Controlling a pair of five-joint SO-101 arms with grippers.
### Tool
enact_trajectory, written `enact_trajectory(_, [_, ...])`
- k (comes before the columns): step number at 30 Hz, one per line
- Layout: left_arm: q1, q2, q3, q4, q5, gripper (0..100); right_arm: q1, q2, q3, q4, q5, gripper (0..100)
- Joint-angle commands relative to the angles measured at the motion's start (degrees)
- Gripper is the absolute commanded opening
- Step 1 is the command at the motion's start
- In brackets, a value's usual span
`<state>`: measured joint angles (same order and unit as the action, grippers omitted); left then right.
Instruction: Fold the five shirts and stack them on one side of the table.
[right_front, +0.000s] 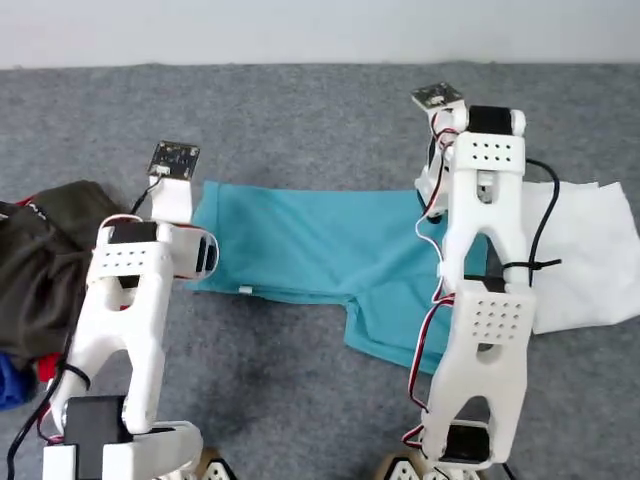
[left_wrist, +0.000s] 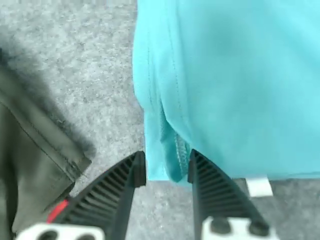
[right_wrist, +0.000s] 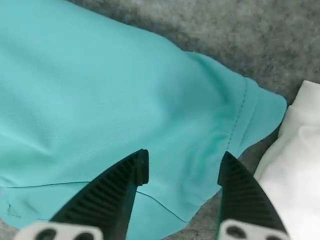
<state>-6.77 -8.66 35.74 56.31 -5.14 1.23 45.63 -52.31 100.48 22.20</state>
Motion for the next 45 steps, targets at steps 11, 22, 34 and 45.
enact_trajectory(11, [0.3,20.2,-8.5,3.4,0.5,14,0.8,-3.0,-0.3,2.4,-0.4,23.5])
enact_trajectory(22, [0.6,25.0,-14.6,13.3,0.5,14,0.8,-3.0,-0.2,2.4,-0.5,23.4])
enact_trajectory(34, [0.6,25.0,-14.4,14.0,0.5,2,0.5,-3.0,-0.2,2.4,-0.6,23.4])
enact_trajectory(45, [0.5,24.9,-22.6,30.3,0.1,1,0.4,-3.0,-0.2,2.4,-0.6,23.4])
